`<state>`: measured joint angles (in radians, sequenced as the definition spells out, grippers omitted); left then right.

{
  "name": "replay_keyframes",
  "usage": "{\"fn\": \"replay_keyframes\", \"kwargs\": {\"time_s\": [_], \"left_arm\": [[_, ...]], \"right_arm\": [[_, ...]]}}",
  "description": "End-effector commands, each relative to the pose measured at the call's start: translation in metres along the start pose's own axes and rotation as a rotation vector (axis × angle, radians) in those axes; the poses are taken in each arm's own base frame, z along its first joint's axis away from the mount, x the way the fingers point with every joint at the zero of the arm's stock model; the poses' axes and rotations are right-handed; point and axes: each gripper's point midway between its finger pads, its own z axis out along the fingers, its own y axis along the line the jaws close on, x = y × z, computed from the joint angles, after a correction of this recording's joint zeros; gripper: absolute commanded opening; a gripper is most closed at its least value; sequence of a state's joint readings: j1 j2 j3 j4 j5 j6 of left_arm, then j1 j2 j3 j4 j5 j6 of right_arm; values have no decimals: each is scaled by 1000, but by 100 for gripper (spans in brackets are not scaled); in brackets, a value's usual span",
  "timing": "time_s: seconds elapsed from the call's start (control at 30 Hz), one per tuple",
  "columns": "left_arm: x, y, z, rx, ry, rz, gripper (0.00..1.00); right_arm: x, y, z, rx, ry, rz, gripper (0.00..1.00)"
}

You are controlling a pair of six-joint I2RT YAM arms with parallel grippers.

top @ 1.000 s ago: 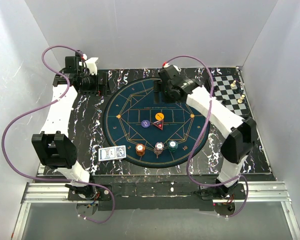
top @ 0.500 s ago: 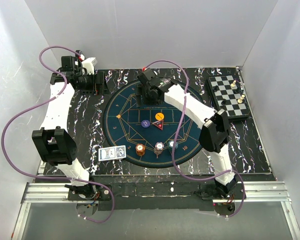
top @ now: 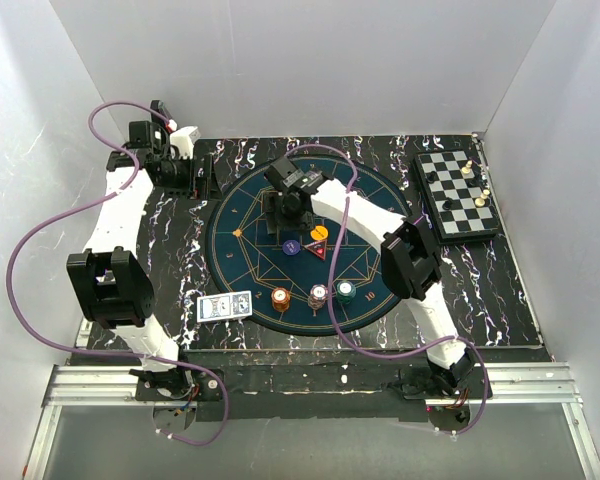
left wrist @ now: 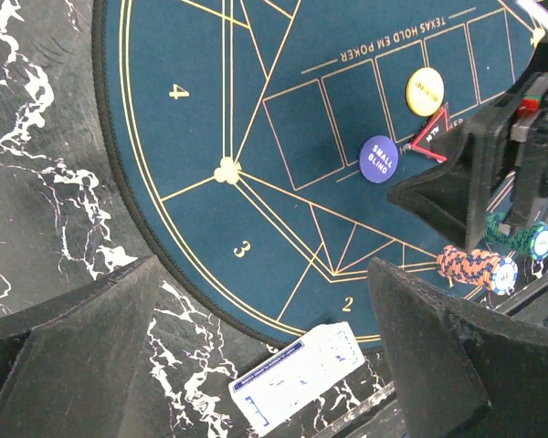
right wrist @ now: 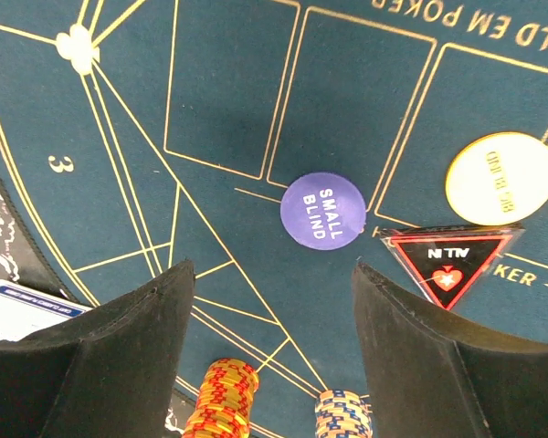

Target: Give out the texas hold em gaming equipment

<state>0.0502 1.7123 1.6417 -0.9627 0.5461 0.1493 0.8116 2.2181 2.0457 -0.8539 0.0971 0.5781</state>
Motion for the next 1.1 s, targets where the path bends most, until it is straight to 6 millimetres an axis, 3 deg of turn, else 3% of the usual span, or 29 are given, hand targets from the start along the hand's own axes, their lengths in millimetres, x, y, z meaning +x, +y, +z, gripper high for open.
{"fn": "replay_keyframes", "kwargs": {"time_s": [0.0, 0.37, 0.7, 0.93, 1.07], "left_arm": [[2, -8, -5, 29, -17, 46, 98], [8, -11, -4, 49, -5, 48, 98], [3, -12, -10, 38, -16, 57, 98], [-3, -14, -15, 25, -43, 68, 98], [-3, -12, -17, 10, -47, 68, 98]], "right_arm": [[18, 8, 16, -6, 38, -19, 75], [34, -26, 41, 116, 55, -50, 80], [36, -27, 61, 107, 93, -59, 79], [40, -10, 62, 50, 119, -41, 65], [39, 21, 58, -17, 116, -61, 56]]}}
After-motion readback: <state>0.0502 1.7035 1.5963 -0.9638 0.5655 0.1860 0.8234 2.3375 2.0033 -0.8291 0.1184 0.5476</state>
